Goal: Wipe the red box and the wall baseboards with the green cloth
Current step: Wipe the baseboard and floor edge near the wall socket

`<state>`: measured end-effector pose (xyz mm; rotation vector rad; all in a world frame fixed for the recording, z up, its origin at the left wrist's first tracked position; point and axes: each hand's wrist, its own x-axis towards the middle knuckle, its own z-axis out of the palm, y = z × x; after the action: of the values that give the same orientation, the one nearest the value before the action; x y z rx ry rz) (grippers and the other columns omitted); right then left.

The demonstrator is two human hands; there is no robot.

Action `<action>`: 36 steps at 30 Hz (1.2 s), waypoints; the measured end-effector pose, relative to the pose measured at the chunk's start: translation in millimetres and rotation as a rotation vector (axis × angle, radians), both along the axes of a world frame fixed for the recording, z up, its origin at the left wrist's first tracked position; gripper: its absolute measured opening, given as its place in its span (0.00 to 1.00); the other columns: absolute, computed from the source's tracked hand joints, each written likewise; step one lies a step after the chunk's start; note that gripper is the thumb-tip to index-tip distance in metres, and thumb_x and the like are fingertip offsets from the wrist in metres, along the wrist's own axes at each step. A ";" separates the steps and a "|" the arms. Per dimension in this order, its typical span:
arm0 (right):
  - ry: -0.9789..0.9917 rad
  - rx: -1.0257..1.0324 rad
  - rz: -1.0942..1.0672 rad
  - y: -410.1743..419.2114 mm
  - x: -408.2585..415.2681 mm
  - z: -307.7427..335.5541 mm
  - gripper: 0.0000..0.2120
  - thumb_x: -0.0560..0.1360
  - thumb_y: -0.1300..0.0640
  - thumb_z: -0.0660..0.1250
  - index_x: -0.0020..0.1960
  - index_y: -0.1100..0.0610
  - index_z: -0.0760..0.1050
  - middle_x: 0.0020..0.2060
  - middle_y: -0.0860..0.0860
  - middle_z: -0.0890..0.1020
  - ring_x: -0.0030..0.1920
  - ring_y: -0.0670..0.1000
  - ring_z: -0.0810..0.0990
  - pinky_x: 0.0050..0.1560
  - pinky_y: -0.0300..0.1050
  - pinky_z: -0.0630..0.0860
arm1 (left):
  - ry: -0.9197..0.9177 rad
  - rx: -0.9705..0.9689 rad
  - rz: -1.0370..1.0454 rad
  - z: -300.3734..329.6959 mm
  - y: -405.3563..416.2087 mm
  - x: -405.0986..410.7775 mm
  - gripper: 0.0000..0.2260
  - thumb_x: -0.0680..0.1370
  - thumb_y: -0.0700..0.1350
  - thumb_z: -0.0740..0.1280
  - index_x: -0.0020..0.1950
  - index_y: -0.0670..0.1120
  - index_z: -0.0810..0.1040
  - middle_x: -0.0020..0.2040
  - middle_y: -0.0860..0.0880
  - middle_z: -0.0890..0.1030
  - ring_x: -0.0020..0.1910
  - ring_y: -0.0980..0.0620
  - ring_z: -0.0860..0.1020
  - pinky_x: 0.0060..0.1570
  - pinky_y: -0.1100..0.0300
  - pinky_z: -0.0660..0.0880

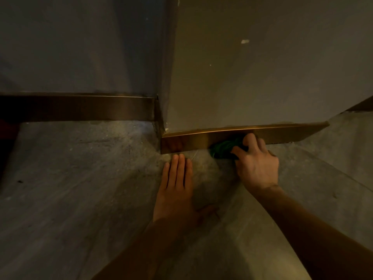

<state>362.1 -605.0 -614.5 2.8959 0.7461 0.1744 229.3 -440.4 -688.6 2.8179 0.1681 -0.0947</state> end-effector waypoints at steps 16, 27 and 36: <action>-0.030 0.048 -0.277 -52.1 -0.7 23.2 0.15 0.74 0.53 0.70 0.60 0.54 0.76 0.56 0.58 0.69 0.55 0.62 0.72 0.32 0.52 0.75 | 0.004 -0.041 -0.008 0.5 1.9 -1.2 0.56 0.68 0.81 0.50 0.80 0.41 0.42 0.81 0.39 0.43 0.79 0.42 0.38 0.77 0.39 0.48; 0.082 0.418 -0.367 -45.2 -32.8 45.3 0.14 0.73 0.52 0.70 0.57 0.42 0.76 0.52 0.48 0.71 0.48 0.51 0.75 0.38 0.45 0.72 | -0.050 -0.189 -0.083 22.2 19.8 1.6 0.48 0.71 0.78 0.52 0.80 0.51 0.39 0.81 0.49 0.36 0.79 0.48 0.38 0.76 0.46 0.44; 0.932 1.061 -0.220 -15.2 -56.4 71.8 0.07 0.76 0.60 0.71 0.51 0.49 0.81 0.54 0.53 0.82 0.51 0.53 0.84 0.45 0.44 0.83 | -0.199 -0.471 -0.415 83.9 8.1 40.6 0.48 0.70 0.53 0.76 0.78 0.66 0.45 0.79 0.60 0.52 0.76 0.53 0.59 0.68 0.51 0.68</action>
<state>305.7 -620.2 -542.7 4.0054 0.4600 -1.2535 269.8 -432.2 -604.7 2.3301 -0.4300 0.0495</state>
